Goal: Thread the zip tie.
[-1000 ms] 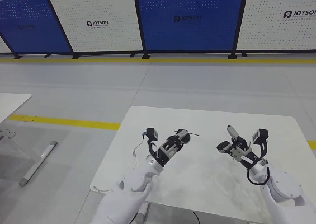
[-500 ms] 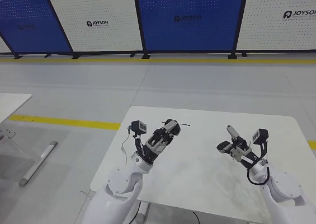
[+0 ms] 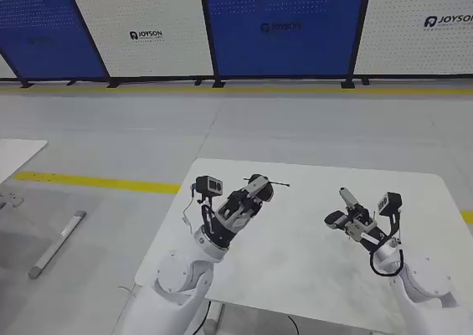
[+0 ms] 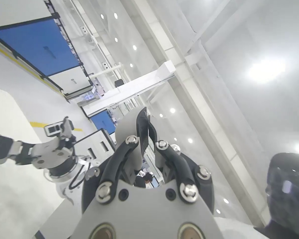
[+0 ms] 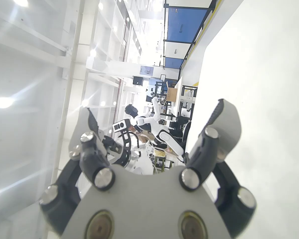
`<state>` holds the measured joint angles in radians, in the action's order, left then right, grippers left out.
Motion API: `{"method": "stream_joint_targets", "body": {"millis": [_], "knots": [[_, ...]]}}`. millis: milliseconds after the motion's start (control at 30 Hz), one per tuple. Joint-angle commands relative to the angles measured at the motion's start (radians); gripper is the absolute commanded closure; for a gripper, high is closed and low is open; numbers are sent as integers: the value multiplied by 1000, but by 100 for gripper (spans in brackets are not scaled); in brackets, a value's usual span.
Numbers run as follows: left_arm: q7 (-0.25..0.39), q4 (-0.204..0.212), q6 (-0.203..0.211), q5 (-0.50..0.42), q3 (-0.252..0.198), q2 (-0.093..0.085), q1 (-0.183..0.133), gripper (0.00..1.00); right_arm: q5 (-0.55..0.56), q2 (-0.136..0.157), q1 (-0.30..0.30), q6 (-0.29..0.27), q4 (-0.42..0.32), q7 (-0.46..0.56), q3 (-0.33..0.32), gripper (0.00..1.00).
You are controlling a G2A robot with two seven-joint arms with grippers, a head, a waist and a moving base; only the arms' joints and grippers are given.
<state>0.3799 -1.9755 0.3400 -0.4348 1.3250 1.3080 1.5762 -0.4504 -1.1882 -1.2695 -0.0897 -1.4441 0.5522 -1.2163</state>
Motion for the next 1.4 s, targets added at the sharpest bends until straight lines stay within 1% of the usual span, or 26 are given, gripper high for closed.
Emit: {"method": "stream_joint_targets", "body": {"millis": [0,167,267,367,667,700,733,867,967,1233,1367], "knots": [[13,-28,0,-19,7,-1,8,100,0,0,0,0,0,0,0,0],[54,-78,0,-67,28,-2,36,100,0,0,0,0,0,0,0,0],[69,-91,0,-80,38,-3,47,100,0,0,0,0,0,0,0,0],[69,-93,0,-88,46,-2,51,100,0,0,0,0,0,0,0,0],[66,-91,-3,-88,46,-2,51,100,0,0,0,0,0,0,0,0],[61,-79,-21,-87,42,-2,46,100,0,0,0,0,0,0,0,0],[54,-57,-40,-79,40,-3,35,100,0,0,0,0,0,0,0,0],[41,9,-71,-55,25,-4,2,100,0,0,0,0,0,0,0,0],[37,47,-89,-45,17,-5,-9,100,0,0,0,0,0,0,0,0],[26,108,-117,-3,5,-9,-12,100,0,0,0,0,0,0,0,0],[21,126,-138,57,4,-14,-9,100,0,0,0,0,0,0,0,0]]}}
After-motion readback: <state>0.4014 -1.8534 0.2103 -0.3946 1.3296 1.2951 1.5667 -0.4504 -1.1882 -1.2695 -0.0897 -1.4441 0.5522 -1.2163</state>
